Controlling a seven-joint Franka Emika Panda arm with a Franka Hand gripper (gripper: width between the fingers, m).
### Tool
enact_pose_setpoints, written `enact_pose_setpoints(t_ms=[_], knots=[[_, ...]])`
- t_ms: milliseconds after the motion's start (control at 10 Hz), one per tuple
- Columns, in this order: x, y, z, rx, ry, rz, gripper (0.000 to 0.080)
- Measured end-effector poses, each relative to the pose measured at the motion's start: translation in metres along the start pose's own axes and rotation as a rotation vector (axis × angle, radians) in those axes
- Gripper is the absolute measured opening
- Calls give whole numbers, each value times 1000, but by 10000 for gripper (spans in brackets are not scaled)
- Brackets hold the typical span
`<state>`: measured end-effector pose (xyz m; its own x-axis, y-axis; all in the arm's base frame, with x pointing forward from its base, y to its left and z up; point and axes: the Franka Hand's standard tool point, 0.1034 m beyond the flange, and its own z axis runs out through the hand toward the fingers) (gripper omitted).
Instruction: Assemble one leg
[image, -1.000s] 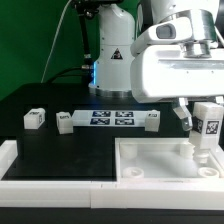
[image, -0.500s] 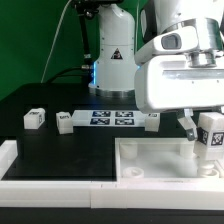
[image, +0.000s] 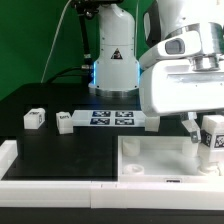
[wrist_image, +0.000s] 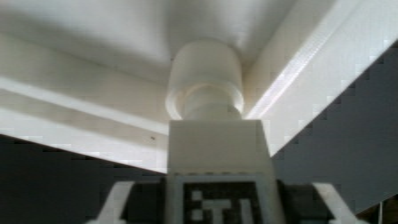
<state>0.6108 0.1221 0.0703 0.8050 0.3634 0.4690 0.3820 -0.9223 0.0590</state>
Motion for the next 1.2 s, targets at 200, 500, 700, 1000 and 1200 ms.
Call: enact_pose_setpoints(t_ms=[200,500,700,1000,1200], knots=[[-5,3,4,-1,-8,4,290],[-8,5,8,-7,5,7,290],[-7,4,8,-10,15,7,290],[-7,4,8,-10,15,7,482],[-7,4,8,-10,15,7,638]])
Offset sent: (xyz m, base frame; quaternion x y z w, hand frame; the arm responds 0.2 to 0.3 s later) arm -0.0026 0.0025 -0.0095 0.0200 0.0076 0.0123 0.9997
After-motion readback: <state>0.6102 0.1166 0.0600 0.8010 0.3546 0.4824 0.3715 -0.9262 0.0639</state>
